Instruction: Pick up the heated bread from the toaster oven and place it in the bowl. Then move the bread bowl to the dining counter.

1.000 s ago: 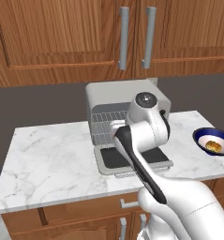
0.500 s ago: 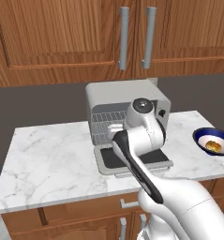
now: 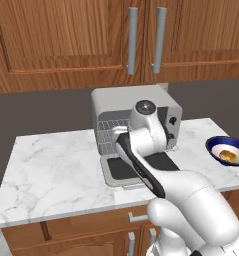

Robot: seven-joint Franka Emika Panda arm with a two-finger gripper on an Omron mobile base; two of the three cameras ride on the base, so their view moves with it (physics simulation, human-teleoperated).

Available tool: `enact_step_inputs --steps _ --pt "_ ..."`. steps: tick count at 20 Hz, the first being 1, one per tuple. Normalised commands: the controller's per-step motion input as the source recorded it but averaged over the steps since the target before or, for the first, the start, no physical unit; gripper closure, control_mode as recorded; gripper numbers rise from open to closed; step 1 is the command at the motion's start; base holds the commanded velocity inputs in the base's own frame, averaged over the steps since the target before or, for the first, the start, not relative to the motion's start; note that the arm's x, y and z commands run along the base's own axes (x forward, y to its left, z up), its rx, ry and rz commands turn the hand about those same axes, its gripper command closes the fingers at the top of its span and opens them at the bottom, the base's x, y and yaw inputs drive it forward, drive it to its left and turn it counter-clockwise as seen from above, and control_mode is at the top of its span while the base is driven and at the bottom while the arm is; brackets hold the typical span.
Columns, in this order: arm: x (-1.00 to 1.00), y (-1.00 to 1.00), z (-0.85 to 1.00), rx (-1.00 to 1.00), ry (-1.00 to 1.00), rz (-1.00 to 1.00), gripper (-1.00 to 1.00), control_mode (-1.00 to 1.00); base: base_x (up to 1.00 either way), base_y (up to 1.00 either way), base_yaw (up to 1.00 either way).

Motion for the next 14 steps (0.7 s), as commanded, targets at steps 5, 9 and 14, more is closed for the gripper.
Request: enact_step_inputs --steps 5,9,14 --pt "0.34 0.00 -0.17 0.00 0.10 -0.03 -1.00 -1.00 0.00 0.00 0.00" --pt "0.24 0.02 -0.08 0.00 0.04 -0.01 -1.00 -1.00 0.00 0.00 0.00" --pt "0.07 0.07 -0.27 0.00 0.02 -0.02 -1.00 -1.00 0.00 0.00 0.00"
